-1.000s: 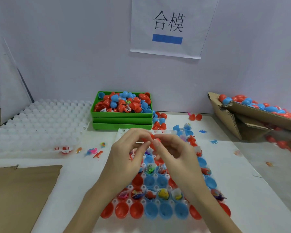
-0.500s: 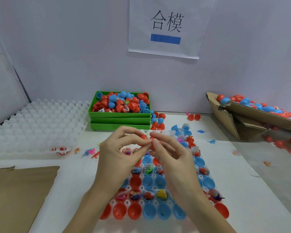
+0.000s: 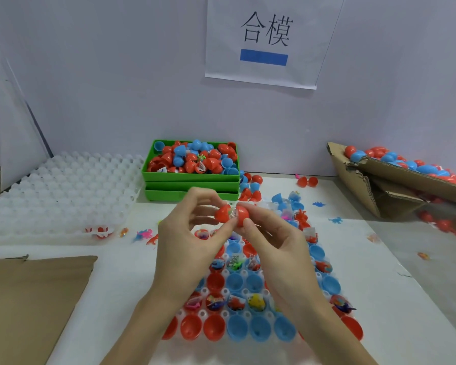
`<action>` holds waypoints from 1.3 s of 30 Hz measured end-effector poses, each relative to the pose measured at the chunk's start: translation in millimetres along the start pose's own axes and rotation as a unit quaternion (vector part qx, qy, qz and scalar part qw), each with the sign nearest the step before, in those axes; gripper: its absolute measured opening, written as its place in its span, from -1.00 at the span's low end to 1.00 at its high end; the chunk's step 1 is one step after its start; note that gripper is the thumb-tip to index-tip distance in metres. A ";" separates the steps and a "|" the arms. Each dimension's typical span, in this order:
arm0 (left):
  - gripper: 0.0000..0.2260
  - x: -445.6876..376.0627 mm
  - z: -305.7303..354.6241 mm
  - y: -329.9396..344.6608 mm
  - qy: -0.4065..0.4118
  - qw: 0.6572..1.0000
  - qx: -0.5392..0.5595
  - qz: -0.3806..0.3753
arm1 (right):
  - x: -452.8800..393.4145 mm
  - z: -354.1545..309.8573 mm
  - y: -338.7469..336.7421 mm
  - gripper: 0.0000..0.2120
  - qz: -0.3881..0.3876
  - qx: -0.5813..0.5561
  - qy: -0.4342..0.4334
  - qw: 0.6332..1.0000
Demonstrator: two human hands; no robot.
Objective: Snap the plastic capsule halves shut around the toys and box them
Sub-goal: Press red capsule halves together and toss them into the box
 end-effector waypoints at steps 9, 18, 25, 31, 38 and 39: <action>-0.80 -1.7 -0.3 5.9 0.028 0.995 0.053 -0.077 | -1.1 -5.4 -5.1 -0.83 0.003 0.013 -0.017 1.000; -0.70 -0.3 -1.9 6.1 0.016 0.994 0.090 -0.061 | -3.1 -13.4 -5.7 -0.80 -0.015 0.088 -0.072 0.993; -0.63 3.2 -1.6 11.6 0.005 0.996 0.061 -0.071 | -3.2 -7.6 -7.9 -0.82 0.002 0.060 -0.053 0.997; -0.62 9.0 4.1 14.5 0.032 0.998 -0.020 -0.044 | -0.6 0.7 -2.1 -0.80 -0.035 -0.053 0.024 0.998; -0.56 4.7 10.2 12.6 0.021 0.990 0.080 -0.111 | 2.5 1.7 16.7 -0.63 -0.171 -0.328 0.164 0.915; -0.55 4.6 11.0 12.2 0.028 0.989 0.083 -0.118 | 1.7 1.9 16.5 -0.63 -0.172 -0.333 0.165 0.912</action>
Point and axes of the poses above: each hand's wrist, its own x-axis away from the middle knuckle, its own y-axis out of the palm, z = x × y, the point moved 5 cm from there along -x, towards the middle knuckle, and after that the axes turned 3 degrees about -x, right-handed, at the moved point
